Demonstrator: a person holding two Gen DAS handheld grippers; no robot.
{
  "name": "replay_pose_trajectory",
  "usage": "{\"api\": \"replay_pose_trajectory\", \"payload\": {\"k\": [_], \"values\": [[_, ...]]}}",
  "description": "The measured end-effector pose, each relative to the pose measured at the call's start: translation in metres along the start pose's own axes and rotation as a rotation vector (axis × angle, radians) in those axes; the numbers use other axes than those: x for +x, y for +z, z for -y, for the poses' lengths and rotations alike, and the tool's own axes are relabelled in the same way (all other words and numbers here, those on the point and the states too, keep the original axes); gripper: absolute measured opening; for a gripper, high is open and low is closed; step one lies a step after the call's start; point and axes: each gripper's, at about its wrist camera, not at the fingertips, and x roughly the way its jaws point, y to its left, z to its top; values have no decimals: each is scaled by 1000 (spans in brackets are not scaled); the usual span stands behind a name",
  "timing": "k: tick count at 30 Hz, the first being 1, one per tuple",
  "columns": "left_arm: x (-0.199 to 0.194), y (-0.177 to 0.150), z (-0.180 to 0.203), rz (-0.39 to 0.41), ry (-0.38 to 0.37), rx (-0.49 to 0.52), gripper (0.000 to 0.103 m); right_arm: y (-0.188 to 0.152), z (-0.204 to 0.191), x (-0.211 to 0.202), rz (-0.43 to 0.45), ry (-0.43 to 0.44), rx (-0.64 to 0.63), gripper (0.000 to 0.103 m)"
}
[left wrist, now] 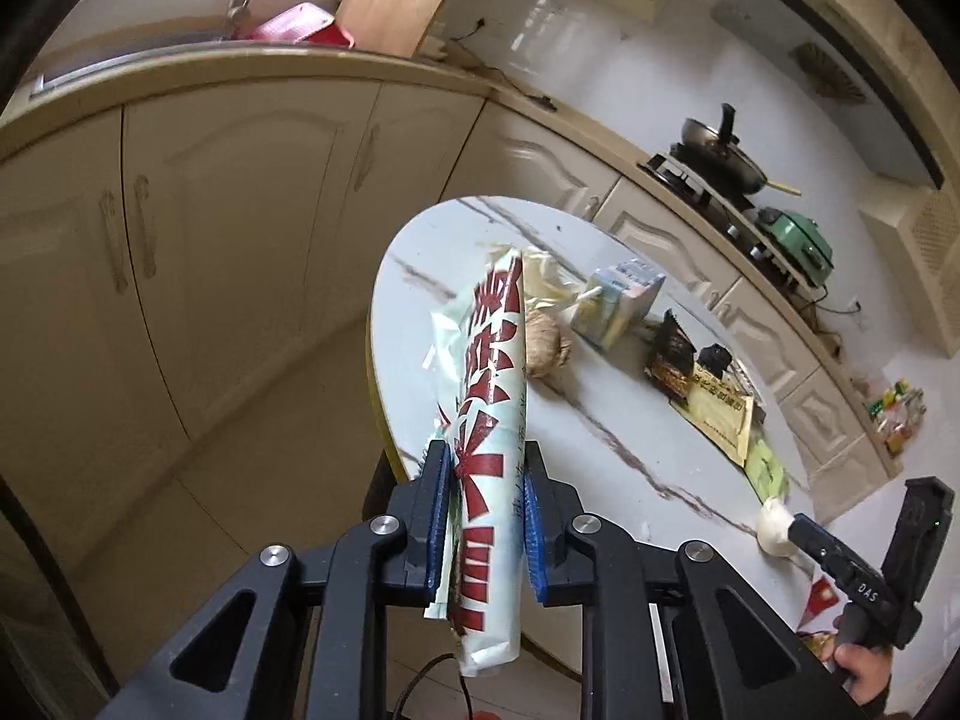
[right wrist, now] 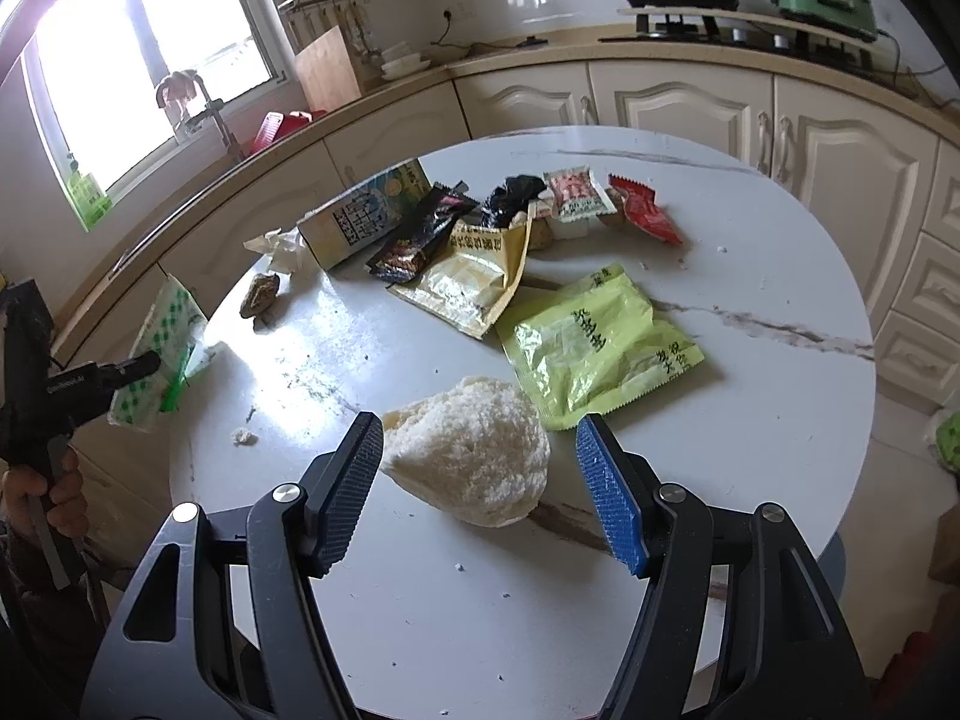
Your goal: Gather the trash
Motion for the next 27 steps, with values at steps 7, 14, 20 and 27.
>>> {"api": "replay_pose_trajectory", "payload": {"k": [7,14,20,27], "values": [[7,-6,47,-28,-50,106,13,-3,0,2,0,-5,-11,71],[18,-15,81,-66,-121,154,13,-3,-11,4,4,38,-47,71],[21,-19,104,-84,-163,196,13,-4,-21,17,-16,40,-71,74],[31,-23,136,-104,-187,243,13,-6,-20,19,5,30,-89,64]]}}
